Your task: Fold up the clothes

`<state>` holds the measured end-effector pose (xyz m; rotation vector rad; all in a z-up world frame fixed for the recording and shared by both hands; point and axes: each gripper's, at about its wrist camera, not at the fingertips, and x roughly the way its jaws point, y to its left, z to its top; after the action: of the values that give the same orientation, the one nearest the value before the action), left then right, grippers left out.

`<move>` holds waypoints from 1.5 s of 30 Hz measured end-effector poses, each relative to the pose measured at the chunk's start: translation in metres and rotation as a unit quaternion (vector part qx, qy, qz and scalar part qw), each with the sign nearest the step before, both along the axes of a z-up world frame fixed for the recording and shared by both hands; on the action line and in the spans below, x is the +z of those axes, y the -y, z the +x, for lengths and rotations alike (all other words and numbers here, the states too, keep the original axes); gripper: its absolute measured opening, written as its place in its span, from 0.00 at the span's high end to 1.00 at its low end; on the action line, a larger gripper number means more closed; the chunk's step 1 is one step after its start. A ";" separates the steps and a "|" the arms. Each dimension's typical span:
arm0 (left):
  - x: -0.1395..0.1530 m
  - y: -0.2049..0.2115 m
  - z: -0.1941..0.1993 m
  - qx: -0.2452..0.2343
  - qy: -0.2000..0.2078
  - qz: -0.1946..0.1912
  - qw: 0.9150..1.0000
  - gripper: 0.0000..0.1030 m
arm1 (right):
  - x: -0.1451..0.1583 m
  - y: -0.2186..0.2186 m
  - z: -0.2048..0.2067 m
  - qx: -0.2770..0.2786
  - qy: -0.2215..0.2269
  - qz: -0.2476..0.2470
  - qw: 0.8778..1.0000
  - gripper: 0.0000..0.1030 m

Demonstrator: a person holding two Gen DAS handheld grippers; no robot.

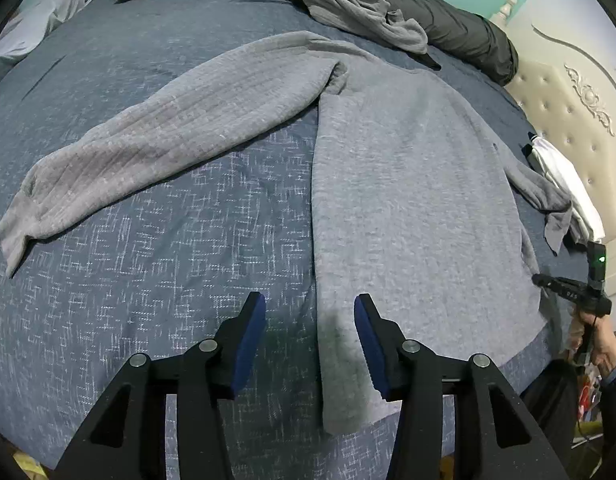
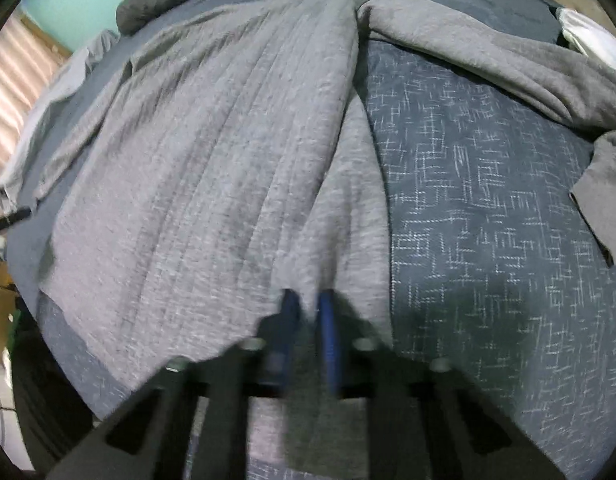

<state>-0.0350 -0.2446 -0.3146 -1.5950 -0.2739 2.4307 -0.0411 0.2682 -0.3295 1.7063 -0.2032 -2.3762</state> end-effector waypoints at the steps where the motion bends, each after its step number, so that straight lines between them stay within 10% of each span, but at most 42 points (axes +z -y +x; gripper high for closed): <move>1: -0.001 0.000 0.001 0.001 0.002 0.001 1.000 0.50 | 0.003 -0.002 0.001 -0.003 -0.005 -0.004 1.000 0.97; 14: -0.015 -0.025 0.002 -0.019 0.022 0.002 1.000 0.44 | 0.061 -0.081 0.021 -0.070 -0.059 -0.051 0.994 0.98; 41: -0.041 -0.099 0.012 -0.095 0.077 0.062 0.991 0.40 | 0.048 -0.107 0.024 -0.095 -0.039 -0.039 0.994 0.96; 45: -0.044 -0.104 0.015 -0.103 0.085 0.053 0.990 0.40 | 0.049 -0.103 0.035 -0.076 -0.028 -0.048 0.996 0.65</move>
<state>-0.0200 -0.1405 -0.3585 -1.6950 -0.2491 2.0963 -0.0058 0.3711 -0.2802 1.6319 -0.4450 -2.4732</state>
